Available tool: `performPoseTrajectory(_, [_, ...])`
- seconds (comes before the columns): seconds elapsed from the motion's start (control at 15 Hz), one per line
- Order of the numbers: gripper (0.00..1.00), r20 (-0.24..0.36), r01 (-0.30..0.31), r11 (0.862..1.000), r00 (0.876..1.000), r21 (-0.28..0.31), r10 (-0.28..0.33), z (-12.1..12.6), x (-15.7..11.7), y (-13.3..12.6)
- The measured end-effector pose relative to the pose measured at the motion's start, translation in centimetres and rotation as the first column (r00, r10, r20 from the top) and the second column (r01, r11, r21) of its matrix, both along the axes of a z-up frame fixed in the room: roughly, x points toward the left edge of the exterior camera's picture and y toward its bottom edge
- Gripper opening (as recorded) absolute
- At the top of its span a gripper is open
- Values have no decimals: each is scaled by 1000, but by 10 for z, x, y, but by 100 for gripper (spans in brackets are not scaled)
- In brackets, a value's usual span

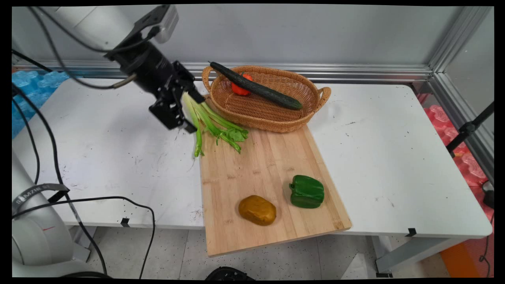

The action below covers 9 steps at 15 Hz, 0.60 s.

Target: Pick up the potato from the cutting board

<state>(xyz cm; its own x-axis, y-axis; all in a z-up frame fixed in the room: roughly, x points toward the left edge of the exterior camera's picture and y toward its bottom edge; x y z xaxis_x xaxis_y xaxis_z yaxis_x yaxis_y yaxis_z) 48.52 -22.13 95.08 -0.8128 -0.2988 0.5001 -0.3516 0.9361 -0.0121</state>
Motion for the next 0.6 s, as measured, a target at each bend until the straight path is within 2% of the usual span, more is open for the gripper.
performPoseTrajectory(0.33, [100,-3,89,996,996,3,-89,-14,-16,27])
performPoseTrajectory(0.6, [100,1,165,986,986,-6,-165,-31,-43,41])
